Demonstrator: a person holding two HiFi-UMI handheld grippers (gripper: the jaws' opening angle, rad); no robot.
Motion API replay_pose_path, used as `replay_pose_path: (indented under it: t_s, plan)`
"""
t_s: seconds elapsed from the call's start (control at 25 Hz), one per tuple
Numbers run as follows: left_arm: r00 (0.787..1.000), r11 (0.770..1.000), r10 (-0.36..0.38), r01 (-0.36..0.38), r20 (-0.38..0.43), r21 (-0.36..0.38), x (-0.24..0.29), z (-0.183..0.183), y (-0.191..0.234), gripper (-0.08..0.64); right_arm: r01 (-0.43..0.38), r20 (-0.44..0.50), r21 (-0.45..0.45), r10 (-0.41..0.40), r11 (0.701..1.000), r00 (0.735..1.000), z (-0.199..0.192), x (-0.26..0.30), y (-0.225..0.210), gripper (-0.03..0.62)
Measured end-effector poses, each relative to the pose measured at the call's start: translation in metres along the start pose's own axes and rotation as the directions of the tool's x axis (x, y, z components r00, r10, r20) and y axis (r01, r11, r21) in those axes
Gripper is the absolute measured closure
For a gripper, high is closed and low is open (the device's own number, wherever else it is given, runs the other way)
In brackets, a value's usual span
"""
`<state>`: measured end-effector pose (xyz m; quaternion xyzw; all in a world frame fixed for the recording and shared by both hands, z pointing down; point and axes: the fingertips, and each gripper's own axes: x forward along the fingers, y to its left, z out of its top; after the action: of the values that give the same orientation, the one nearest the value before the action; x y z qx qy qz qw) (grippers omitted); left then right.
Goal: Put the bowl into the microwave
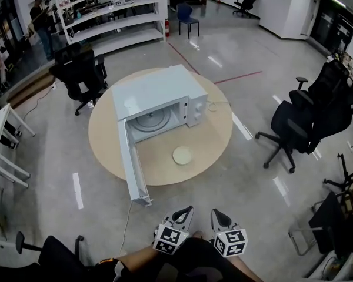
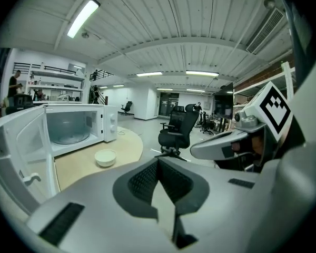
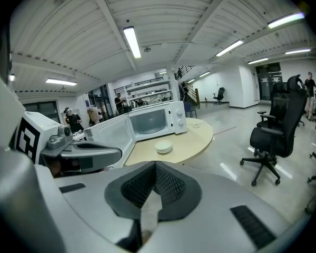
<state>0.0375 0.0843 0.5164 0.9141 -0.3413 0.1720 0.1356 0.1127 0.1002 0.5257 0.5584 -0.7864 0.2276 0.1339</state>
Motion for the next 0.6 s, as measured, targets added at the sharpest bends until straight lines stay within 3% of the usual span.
replay_pose_path:
  t_s: [0.6]
  plan:
    - [0.985,0.984,0.173,-0.173,-0.002,-0.049,0.041,-0.002,-0.038,0.512,-0.154,-0.005,-0.051,0.154,0.987,0.988,-0.003,-0.009,-0.063,0.577]
